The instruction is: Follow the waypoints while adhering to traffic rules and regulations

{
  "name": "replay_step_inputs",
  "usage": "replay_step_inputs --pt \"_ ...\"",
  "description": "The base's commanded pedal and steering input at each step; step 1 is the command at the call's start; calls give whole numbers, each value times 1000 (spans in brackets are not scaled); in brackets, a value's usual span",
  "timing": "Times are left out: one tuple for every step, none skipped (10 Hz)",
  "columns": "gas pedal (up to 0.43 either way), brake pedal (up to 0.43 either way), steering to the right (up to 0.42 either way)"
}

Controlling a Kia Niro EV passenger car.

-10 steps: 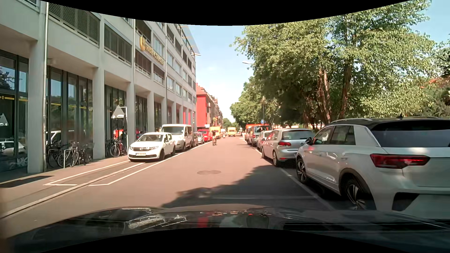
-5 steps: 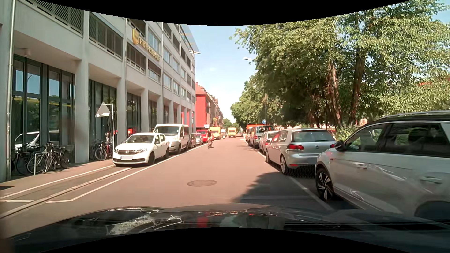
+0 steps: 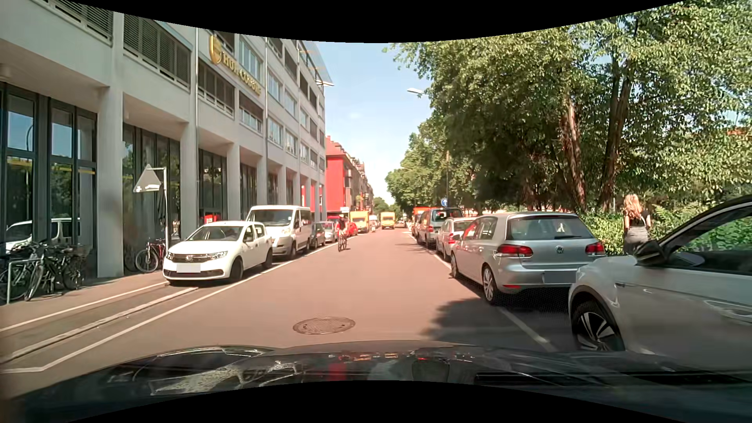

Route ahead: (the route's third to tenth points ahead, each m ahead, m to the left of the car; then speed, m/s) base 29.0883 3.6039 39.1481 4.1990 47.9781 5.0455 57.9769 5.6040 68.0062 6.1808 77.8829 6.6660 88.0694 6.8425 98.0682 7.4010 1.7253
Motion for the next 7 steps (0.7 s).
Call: replay_step_inputs --pt "0 256 -13" --pt "0 250 -14" --pt "0 244 -16" --pt "0 250 -18" --pt "0 250 -18" --pt "0 244 -18" --pt "0 244 -18"
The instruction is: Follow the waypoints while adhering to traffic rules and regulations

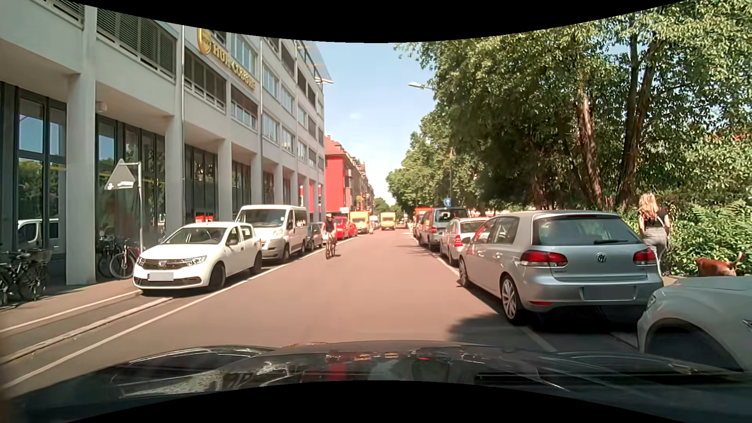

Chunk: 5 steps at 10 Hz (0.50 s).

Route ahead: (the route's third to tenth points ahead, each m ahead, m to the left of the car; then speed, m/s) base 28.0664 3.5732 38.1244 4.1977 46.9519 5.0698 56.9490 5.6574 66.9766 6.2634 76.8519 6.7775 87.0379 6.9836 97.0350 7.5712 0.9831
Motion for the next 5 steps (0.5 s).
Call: replay_step_inputs --pt "0 238 -18" --pt "0 238 -18" --pt "0 232 -18" --pt "0 226 -18" --pt "0 220 -18"
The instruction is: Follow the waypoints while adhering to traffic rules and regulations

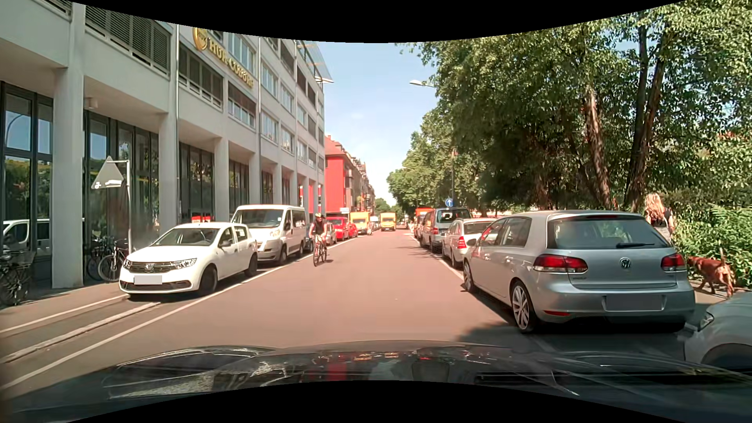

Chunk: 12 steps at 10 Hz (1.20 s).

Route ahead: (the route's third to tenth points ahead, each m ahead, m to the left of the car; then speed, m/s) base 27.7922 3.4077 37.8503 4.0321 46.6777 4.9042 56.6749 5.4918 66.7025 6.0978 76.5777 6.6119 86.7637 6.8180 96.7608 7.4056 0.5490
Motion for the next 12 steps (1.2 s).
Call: replay_step_inputs --pt "0 213 -18" --pt "0 213 -21" --pt "0 189 -22" --pt "0 140 -22" --pt "0 0 -23" --pt "0 0 -23" --pt "0 0 -24" --pt "0 0 -25" --pt "0 0 -26" --pt "0 0 -26" --pt "0 0 -26" --pt "0 0 -26"
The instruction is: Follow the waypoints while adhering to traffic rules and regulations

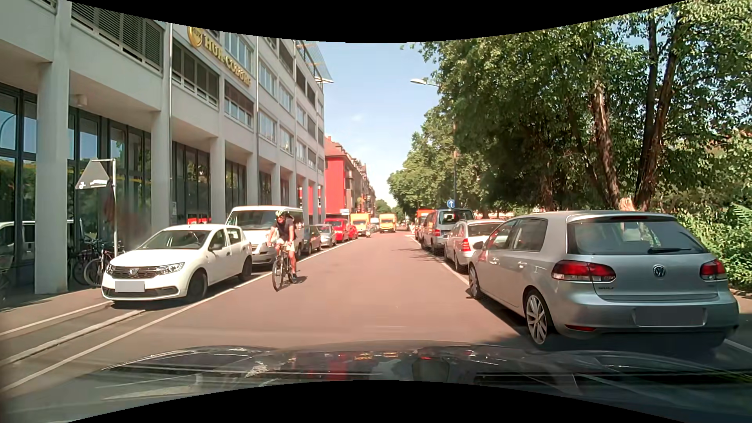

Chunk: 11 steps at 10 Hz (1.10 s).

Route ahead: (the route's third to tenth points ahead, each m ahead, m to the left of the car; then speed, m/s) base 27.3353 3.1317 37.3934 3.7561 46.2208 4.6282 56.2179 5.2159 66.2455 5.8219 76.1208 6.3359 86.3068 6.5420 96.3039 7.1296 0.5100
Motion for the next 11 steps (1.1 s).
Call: replay_step_inputs --pt "0 0 -27" --pt "0 0 -27" --pt "0 0 -28" --pt "0 0 -29" --pt "0 0 -29" --pt "0 0 -29" --pt "0 0 -29" --pt "0 0 -29" --pt "0 43 -24" --pt "0 207 -19" --pt "0 256 -16"
